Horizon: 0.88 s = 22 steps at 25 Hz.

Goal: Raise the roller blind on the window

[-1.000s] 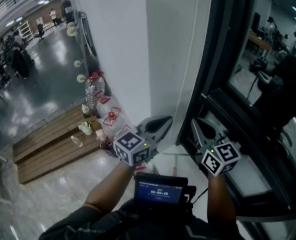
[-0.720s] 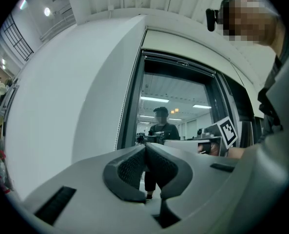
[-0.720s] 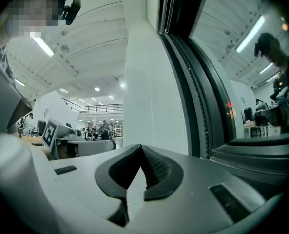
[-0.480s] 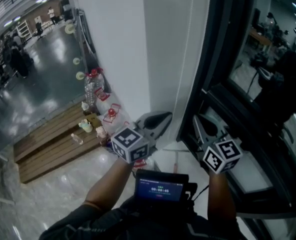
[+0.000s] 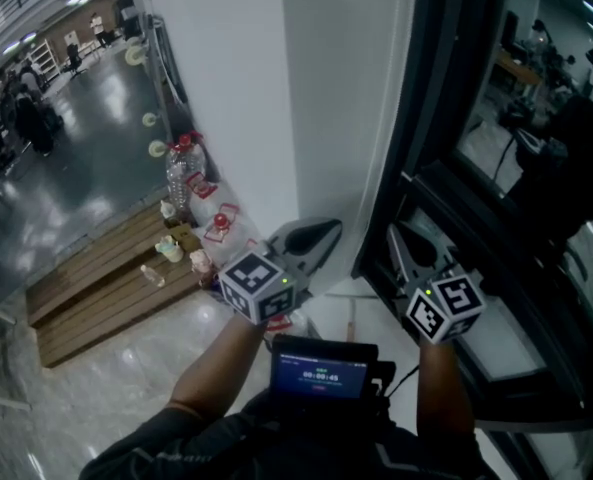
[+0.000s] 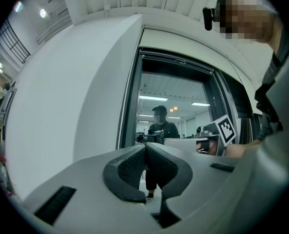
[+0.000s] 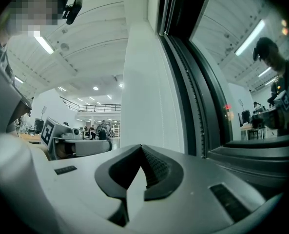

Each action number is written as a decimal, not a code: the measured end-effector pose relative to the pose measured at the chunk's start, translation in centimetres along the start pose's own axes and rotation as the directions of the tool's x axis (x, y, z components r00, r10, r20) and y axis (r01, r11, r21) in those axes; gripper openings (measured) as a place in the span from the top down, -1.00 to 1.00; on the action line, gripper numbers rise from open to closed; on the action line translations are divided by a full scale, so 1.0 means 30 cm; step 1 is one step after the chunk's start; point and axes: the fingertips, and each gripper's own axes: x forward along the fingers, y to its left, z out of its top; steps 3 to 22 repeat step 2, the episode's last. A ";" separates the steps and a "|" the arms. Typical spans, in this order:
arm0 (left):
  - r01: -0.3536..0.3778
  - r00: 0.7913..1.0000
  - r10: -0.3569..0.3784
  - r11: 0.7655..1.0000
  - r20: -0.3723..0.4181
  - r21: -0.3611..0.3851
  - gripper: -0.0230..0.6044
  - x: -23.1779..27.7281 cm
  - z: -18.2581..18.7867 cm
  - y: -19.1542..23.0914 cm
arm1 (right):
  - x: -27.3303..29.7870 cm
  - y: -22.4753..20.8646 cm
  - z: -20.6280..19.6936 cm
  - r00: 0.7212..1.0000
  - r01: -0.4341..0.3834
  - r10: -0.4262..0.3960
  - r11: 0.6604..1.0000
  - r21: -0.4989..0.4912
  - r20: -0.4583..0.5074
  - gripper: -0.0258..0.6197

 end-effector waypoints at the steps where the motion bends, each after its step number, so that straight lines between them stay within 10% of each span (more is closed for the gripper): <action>1: 0.000 1.000 0.000 1.000 0.001 -0.001 0.95 -0.001 0.000 -0.001 | -0.003 -0.001 -0.001 1.000 0.006 -0.006 1.000 0.003 -0.003 0.86; 22: -0.001 1.000 0.001 1.000 0.002 -0.001 0.95 -0.002 0.001 -0.002 | -0.005 -0.002 -0.002 1.000 0.012 -0.012 1.000 0.007 -0.006 0.86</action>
